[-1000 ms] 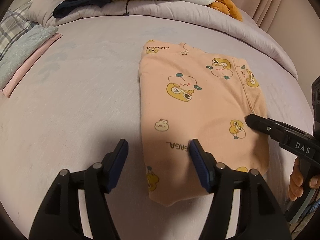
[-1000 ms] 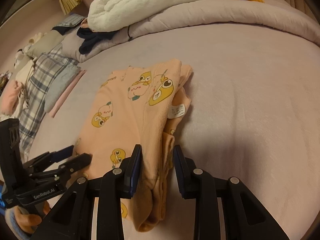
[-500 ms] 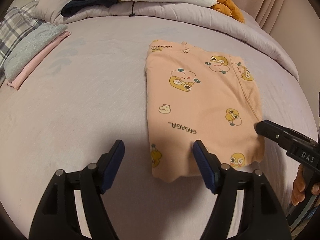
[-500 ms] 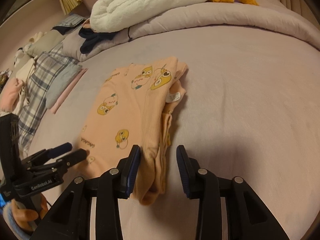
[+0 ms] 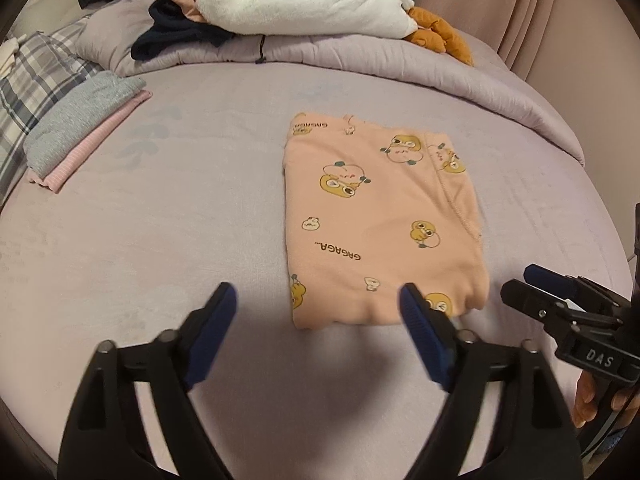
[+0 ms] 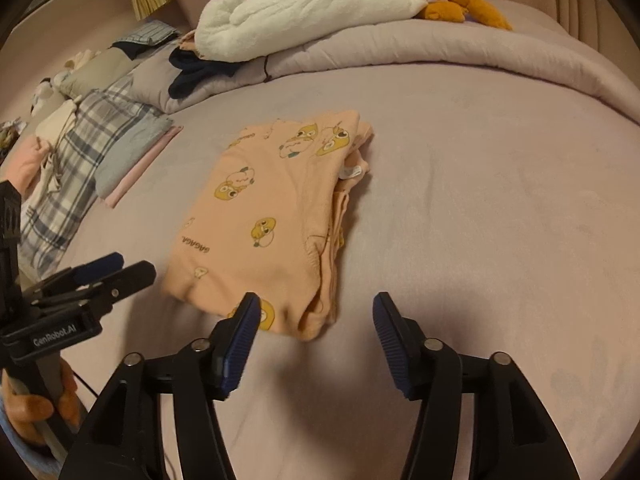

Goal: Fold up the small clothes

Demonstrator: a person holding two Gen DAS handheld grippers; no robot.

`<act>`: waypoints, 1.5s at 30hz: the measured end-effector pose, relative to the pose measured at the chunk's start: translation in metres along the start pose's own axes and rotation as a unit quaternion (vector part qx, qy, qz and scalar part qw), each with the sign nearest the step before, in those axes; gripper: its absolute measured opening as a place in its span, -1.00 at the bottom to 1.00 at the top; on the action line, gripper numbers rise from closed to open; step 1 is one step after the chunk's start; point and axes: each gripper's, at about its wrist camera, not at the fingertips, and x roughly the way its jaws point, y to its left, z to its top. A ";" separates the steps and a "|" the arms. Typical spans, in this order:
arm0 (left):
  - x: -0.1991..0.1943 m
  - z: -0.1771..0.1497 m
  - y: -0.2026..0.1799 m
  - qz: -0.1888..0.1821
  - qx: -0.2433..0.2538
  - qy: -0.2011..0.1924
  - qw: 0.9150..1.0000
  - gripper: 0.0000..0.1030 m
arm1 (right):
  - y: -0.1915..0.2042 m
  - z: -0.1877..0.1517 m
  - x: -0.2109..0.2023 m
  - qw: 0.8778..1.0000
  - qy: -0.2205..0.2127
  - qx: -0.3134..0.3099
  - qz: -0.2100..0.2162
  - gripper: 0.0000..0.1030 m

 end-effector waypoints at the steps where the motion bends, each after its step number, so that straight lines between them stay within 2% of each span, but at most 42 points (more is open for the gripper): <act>1: -0.002 0.000 0.000 0.001 0.000 -0.003 1.000 0.72 | 0.001 0.000 -0.002 1.000 -0.003 -0.001 0.000 0.26; 10: -0.026 -0.006 -0.009 0.010 -0.010 -0.010 1.000 0.78 | 0.013 -0.007 -0.026 0.999 -0.028 -0.022 -0.005 0.41; 13: -0.034 -0.010 -0.012 0.016 -0.008 -0.019 1.000 0.95 | 0.018 -0.009 -0.031 0.999 -0.033 -0.029 -0.006 0.43; 24: -0.061 -0.013 -0.015 0.009 -0.020 -0.033 0.999 0.99 | 0.030 -0.016 -0.048 0.998 -0.054 -0.042 -0.009 0.52; 31: -0.075 -0.016 -0.018 -0.003 -0.024 -0.032 0.999 0.99 | 0.038 -0.019 -0.059 0.997 -0.064 -0.053 -0.005 0.68; 36: -0.079 -0.017 -0.020 0.024 -0.021 -0.029 0.999 0.99 | 0.044 -0.021 -0.065 0.996 -0.070 -0.058 -0.007 0.70; 40: -0.082 -0.019 -0.018 0.021 -0.027 -0.024 0.999 0.99 | 0.046 -0.021 -0.067 0.995 -0.072 -0.062 -0.007 0.70; 45: -0.082 -0.020 -0.024 0.053 -0.012 -0.016 0.998 0.99 | 0.050 -0.021 -0.070 0.995 -0.075 -0.066 -0.007 0.70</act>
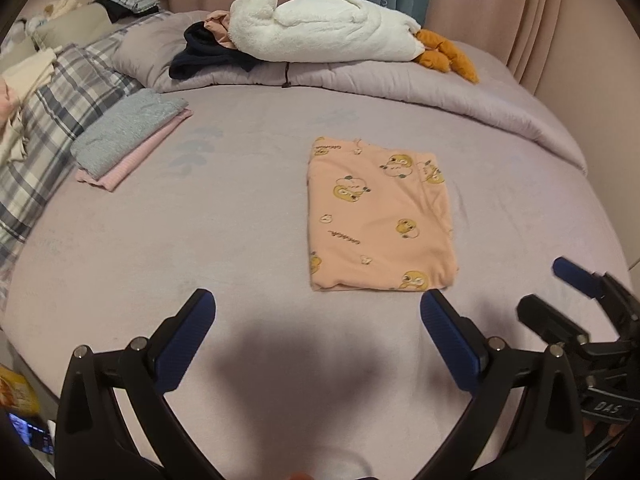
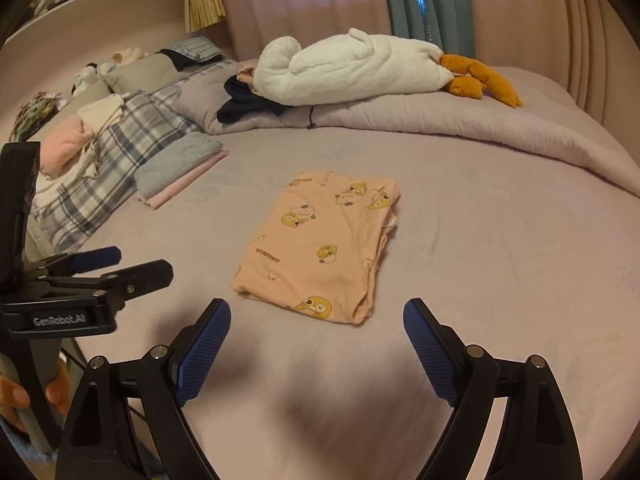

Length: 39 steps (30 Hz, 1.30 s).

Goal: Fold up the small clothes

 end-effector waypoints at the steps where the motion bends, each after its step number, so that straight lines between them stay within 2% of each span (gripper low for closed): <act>1: -0.001 -0.001 -0.001 0.001 0.001 0.000 1.000 0.99 | 0.001 0.000 -0.001 1.000 -0.001 0.000 0.000 0.70; 6: -0.002 -0.004 0.001 -0.018 -0.007 0.008 1.000 0.99 | 0.005 0.002 -0.003 1.000 -0.003 -0.006 -0.002 0.70; 14: -0.009 -0.004 0.000 -0.013 -0.009 -0.003 1.000 0.99 | 0.006 0.005 -0.005 1.000 -0.005 -0.008 -0.004 0.70; 39: -0.009 -0.006 0.000 -0.010 -0.008 -0.003 1.000 0.99 | 0.011 0.004 -0.005 1.000 -0.001 -0.011 -0.003 0.71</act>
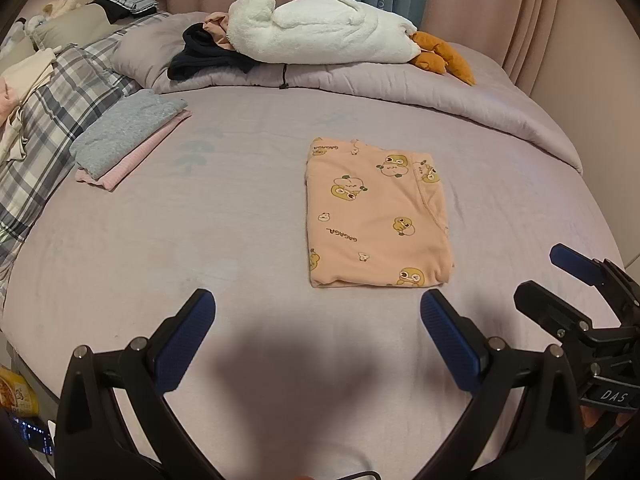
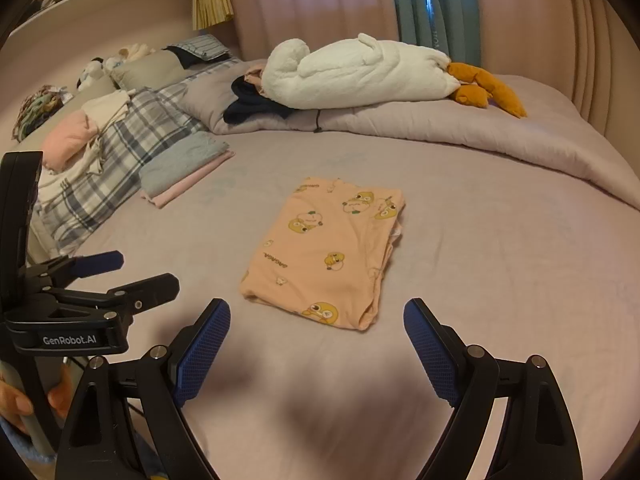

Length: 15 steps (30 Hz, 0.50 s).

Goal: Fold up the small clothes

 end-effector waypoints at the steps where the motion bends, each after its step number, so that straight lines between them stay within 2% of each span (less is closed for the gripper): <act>1: 0.000 0.000 0.000 -0.001 0.000 0.000 1.000 0.99 | 0.000 0.000 0.000 1.000 0.000 0.000 0.000 0.71; 15: 0.000 0.000 -0.004 -0.002 0.000 0.000 1.000 0.99 | 0.003 0.000 0.001 1.000 -0.001 -0.001 0.001 0.71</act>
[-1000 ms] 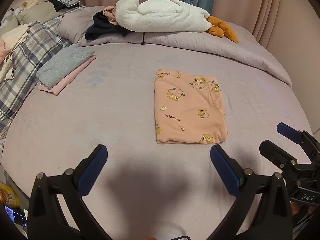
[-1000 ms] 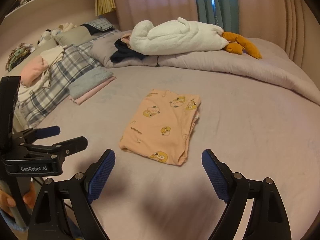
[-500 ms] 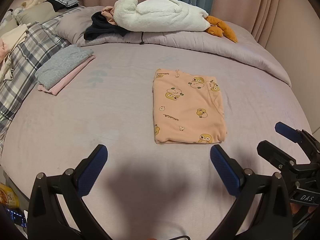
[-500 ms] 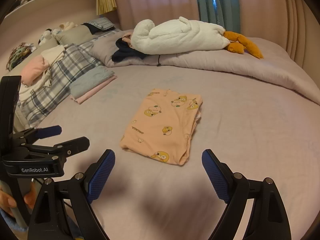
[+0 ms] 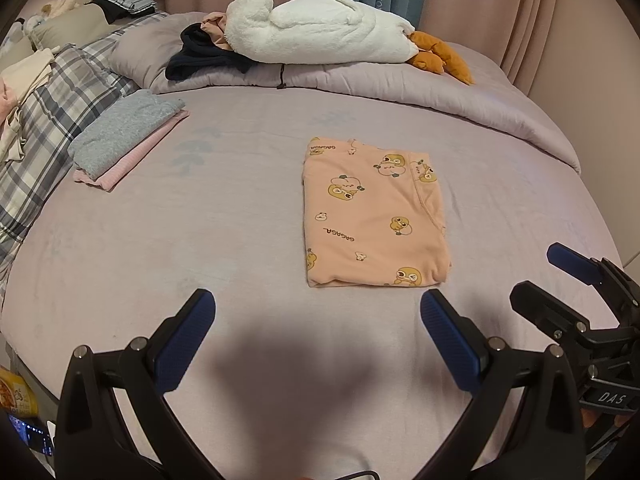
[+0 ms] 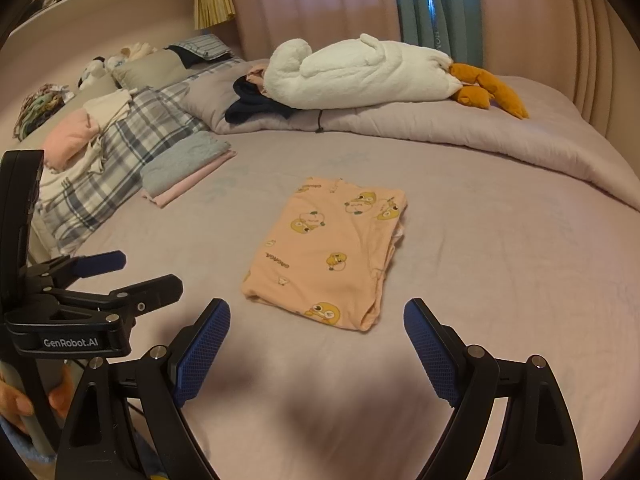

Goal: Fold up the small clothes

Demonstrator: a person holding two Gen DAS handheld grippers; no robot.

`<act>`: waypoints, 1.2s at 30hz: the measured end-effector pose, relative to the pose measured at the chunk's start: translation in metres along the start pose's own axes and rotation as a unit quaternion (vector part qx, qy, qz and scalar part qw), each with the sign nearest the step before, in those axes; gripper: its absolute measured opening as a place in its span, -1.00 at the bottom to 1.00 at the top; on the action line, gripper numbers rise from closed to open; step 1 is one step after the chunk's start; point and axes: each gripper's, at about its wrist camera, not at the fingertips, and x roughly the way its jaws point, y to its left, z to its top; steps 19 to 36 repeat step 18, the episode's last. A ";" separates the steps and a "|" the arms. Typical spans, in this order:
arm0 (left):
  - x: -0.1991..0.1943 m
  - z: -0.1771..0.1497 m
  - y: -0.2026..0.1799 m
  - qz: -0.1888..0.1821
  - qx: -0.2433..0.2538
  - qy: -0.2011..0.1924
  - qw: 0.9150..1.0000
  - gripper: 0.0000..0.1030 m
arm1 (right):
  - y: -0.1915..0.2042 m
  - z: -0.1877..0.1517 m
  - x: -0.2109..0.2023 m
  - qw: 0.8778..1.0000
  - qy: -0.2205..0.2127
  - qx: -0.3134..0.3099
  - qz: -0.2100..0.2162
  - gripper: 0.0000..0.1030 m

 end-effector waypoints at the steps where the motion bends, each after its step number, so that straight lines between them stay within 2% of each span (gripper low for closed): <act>1: 0.000 0.000 0.000 0.000 0.000 0.000 1.000 0.99 | 0.000 0.000 0.000 1.000 0.000 0.000 0.000 0.71; 36: -0.001 -0.002 -0.001 0.003 -0.004 -0.002 1.000 0.99 | 0.002 -0.001 0.000 1.000 0.001 0.000 0.000 0.71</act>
